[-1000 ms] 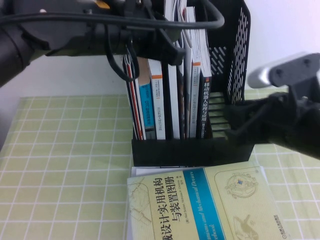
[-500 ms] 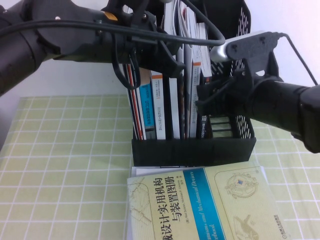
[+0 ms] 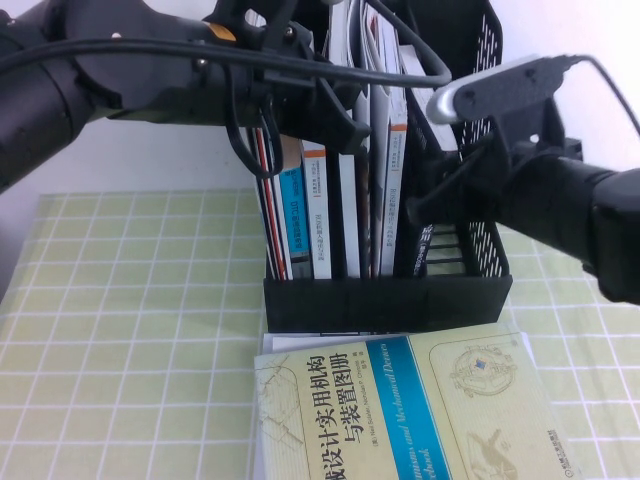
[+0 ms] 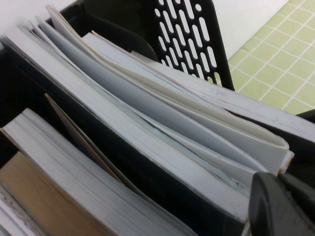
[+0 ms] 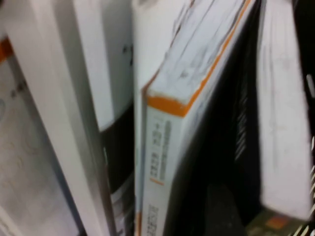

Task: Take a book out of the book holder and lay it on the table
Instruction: Pick up the right side book from the book shelf

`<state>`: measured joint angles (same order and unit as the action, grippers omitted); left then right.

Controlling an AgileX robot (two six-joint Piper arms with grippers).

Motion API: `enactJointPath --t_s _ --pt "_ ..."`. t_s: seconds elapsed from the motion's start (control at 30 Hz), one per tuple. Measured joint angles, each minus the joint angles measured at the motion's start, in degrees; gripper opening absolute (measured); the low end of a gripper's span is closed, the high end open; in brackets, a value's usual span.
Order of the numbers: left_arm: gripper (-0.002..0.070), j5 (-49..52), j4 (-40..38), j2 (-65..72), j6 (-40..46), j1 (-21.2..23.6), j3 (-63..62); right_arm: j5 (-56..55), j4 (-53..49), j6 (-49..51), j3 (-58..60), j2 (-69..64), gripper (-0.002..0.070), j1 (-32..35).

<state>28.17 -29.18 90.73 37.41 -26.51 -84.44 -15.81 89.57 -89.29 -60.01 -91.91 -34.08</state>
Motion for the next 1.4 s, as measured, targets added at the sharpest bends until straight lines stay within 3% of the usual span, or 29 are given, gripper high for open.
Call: enactJointPath --t_s 0.27,0.37,0.47,0.77,1.1,1.27,1.4 --pt "-0.0003 0.0 -0.1 0.2 -0.4 0.0 0.0 0.0 -6.5 5.8 -0.7 -6.0 0.0348 -0.1" --pt "-0.0003 0.0 -0.2 0.2 -0.4 0.0 0.0 0.2 -7.9 6.2 -1.9 -6.9 0.0285 -0.1" --pt "-0.0003 -0.1 -0.2 0.2 -0.4 0.0 0.0 0.4 -8.8 6.9 -4.0 -7.6 0.0162 -0.2" --pt "-0.0003 0.0 -0.2 0.1 -0.5 0.0 0.0 1.2 -6.4 -0.5 -10.5 -6.4 0.0146 -0.3" --pt "-0.0003 5.4 1.5 -6.3 -3.0 0.0 0.0 -0.7 5.8 -14.9 -13.1 9.4 0.0133 -0.3" --pt "-0.0003 6.7 8.1 -12.6 -9.7 0.1 0.0 1.0 11.2 -24.7 -13.0 18.5 0.0133 -0.3" --pt "-0.0003 7.8 13.1 -18.6 -18.6 3.5 0.0 5.0 11.4 -26.4 -12.2 25.6 0.0133 -0.1"
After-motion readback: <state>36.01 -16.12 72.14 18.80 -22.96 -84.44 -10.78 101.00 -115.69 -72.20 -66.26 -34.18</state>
